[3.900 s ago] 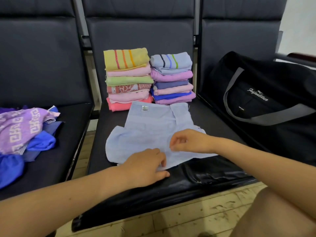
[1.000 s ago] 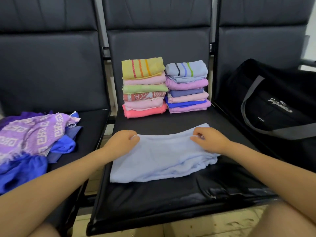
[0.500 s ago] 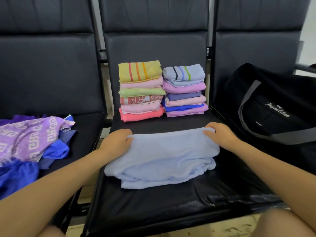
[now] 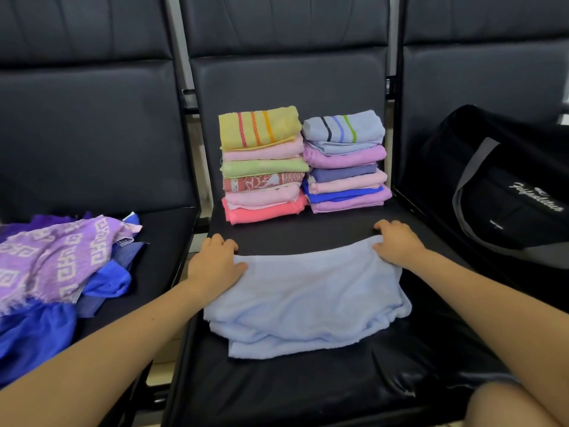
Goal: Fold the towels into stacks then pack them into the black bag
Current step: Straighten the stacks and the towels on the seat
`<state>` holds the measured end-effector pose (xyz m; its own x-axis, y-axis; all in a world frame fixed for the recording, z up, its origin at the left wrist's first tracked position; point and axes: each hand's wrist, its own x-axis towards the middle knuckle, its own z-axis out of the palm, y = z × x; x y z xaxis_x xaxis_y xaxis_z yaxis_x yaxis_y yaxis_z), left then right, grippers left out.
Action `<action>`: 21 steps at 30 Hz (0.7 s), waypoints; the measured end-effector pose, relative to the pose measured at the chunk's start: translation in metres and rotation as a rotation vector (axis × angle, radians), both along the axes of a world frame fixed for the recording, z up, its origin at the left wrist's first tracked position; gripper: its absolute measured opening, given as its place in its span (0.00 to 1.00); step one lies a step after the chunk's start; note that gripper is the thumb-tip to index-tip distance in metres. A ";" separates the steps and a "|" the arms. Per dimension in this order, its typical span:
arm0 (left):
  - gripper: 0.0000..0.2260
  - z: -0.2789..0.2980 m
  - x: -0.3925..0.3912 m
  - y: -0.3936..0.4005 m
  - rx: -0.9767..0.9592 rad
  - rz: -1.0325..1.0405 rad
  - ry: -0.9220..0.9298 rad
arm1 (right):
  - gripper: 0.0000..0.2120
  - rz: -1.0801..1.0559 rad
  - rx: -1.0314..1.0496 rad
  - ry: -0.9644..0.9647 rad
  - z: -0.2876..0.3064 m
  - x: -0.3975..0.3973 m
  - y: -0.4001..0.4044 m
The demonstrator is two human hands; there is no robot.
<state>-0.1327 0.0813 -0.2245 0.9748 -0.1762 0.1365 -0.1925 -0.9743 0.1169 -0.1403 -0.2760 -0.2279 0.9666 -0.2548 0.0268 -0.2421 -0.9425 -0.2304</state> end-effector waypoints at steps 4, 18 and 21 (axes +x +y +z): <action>0.14 0.005 0.004 -0.004 0.119 -0.011 0.098 | 0.14 -0.016 -0.027 0.040 -0.002 0.000 0.001; 0.04 0.107 -0.008 0.000 -1.297 0.102 -0.091 | 0.06 -0.064 0.950 -0.747 0.108 -0.011 0.036; 0.10 0.138 -0.007 -0.004 -1.708 0.148 0.096 | 0.08 -0.036 0.993 -0.848 0.148 -0.013 0.045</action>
